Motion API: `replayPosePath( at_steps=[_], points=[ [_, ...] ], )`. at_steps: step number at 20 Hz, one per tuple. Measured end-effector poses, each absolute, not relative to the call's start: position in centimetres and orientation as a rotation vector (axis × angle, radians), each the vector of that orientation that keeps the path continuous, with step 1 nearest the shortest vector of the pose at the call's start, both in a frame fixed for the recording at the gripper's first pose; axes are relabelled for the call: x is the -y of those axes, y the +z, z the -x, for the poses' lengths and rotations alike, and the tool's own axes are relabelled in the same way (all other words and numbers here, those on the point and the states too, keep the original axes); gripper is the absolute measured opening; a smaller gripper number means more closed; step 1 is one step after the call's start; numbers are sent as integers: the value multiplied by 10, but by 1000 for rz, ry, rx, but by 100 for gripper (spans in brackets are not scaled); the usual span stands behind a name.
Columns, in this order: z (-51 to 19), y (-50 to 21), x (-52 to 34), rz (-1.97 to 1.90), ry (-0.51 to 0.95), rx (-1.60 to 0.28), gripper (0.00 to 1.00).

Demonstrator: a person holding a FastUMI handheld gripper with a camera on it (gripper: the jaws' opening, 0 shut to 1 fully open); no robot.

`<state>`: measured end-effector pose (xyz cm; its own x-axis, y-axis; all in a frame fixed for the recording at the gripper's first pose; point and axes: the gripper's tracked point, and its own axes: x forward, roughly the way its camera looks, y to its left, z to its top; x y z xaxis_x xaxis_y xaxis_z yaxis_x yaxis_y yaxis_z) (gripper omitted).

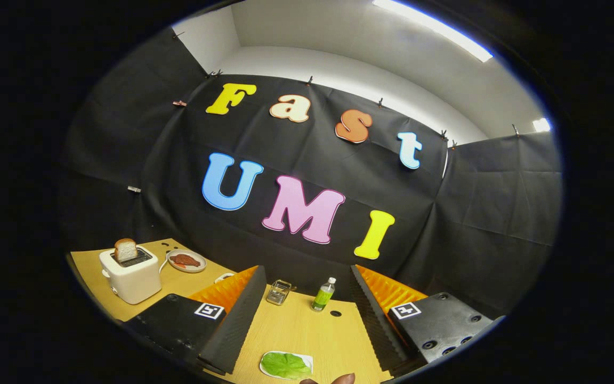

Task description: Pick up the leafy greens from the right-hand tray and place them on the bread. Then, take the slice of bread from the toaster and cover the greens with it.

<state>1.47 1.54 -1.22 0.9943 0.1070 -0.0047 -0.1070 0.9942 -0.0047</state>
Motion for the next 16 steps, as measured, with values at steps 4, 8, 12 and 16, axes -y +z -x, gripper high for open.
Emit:
replayPosePath(
  at_steps=[4, 8, 12, 16],
  points=[
    [-28, -59, -26, 41, 257, -119, 97],
    [-36, -137, -34, 49, 411, -306, 97],
    [-34, -221, -47, -2, 563, -508, 96],
    [-27, -310, -47, 8, 643, -687, 92]
  ],
)
